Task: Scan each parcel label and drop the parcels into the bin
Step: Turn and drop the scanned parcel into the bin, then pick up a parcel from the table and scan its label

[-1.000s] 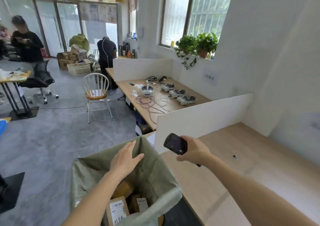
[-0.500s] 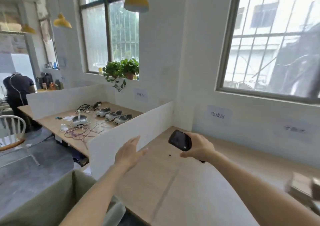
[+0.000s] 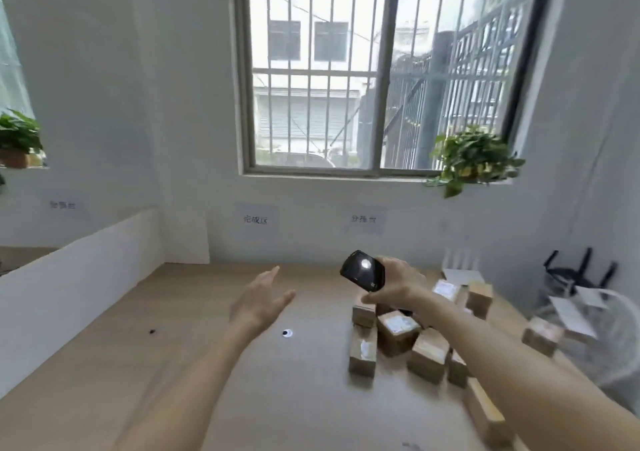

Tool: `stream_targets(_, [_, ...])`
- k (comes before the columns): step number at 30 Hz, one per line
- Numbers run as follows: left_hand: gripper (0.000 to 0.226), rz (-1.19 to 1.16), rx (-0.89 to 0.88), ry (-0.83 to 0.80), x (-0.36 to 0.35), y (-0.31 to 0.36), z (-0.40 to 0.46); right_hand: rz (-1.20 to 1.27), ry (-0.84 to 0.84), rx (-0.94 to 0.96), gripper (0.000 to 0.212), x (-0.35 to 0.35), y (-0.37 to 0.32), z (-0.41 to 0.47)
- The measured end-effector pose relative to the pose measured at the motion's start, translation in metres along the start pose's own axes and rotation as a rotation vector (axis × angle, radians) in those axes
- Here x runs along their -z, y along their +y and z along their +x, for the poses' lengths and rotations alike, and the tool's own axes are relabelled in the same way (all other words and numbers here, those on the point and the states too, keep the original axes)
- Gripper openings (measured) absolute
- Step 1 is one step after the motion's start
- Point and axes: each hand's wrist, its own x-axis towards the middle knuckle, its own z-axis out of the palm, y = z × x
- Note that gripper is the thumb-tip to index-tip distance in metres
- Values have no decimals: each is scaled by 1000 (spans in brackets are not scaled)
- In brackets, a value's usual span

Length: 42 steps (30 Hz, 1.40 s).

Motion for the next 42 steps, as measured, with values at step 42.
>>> stream_targets(42, [69, 14, -234, -659, -540, 271, 198, 127, -172, -705, 58, -47, 549, 51])
